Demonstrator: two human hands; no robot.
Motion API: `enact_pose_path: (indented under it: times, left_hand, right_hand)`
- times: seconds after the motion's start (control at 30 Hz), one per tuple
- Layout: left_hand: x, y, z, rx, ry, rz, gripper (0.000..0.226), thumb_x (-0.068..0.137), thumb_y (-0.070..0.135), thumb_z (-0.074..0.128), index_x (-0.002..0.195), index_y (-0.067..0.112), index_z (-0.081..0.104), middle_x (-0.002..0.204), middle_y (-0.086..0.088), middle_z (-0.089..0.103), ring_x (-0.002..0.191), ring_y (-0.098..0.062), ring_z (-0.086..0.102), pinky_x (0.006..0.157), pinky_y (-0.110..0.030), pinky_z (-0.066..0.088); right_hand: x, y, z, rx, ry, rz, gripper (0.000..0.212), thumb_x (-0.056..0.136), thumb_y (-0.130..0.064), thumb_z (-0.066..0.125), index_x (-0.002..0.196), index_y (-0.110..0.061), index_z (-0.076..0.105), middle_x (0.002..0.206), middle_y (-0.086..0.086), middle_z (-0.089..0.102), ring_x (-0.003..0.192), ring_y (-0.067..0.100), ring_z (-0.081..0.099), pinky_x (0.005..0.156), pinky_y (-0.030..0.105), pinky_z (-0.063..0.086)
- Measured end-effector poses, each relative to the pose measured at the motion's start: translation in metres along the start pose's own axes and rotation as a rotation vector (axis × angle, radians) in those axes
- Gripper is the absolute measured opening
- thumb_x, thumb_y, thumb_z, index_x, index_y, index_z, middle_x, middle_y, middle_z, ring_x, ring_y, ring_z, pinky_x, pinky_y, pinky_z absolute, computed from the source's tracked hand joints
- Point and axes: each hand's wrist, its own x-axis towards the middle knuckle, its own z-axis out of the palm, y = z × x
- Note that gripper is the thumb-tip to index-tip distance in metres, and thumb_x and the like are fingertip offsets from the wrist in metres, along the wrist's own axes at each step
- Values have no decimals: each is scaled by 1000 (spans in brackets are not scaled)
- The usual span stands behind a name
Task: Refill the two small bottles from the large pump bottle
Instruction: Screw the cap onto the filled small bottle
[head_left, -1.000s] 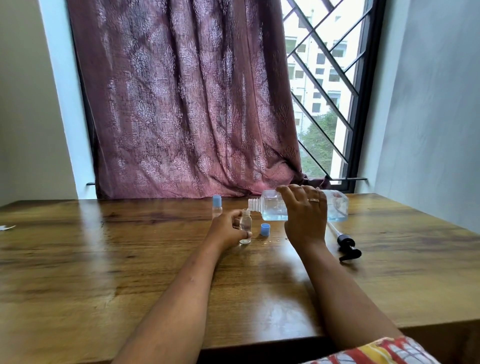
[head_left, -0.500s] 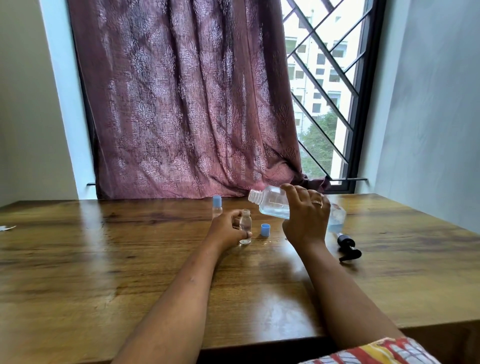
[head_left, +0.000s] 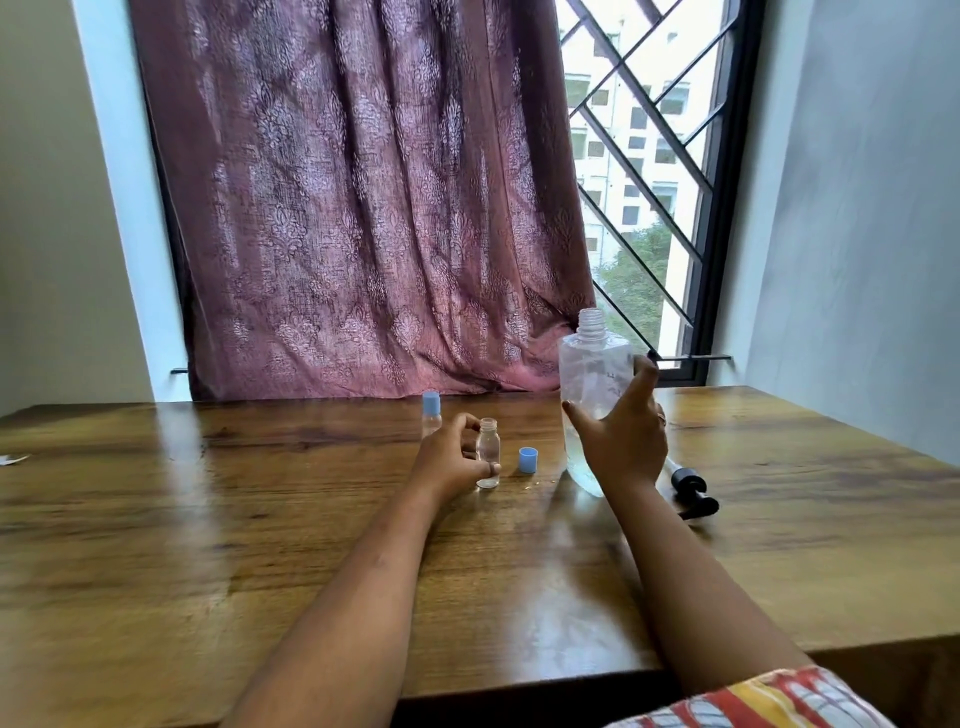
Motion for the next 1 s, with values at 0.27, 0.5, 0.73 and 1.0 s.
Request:
enact_pose_path:
  times: [0.27, 0.5, 0.73, 1.0]
  left_hand:
    - [1, -2, 1, 7, 15, 1, 47, 71, 12, 78, 108, 17, 50, 107, -4, 67, 82, -8, 59, 59, -10, 36]
    - [3, -2, 0, 14, 13, 8, 47, 73, 13, 77, 111, 16, 49, 109, -3, 65, 89, -10, 59, 59, -9, 35]
    - [4, -4, 2, -10, 27, 6, 47, 73, 9, 75, 112, 15, 49, 108, -6, 65, 91, -15, 60, 71, -19, 42]
    - [5, -2, 1, -5, 32, 8, 43, 76, 6, 70, 114, 14, 50, 106, -5, 66, 88, -12, 59, 68, -14, 39]
  right_hand:
    - [5, 8, 4, 60, -24, 82, 88, 71, -35, 78, 138, -11, 26, 139, 14, 48, 114, 43, 52, 90, 48, 43]
    - [0, 0, 6, -120, 208, -100, 99, 72, -48, 72, 147, -11, 19, 140, 16, 38, 128, 36, 37, 107, 45, 26]
    - [-23, -18, 20, -16, -83, -469, 16, 80, -6, 54, 93, -10, 62, 90, 9, 64, 75, 31, 63, 65, 33, 47]
    - [-27, 1, 58, -338, -633, -339, 47, 88, -8, 47, 135, -14, 44, 135, 10, 48, 121, 34, 47, 94, 41, 45]
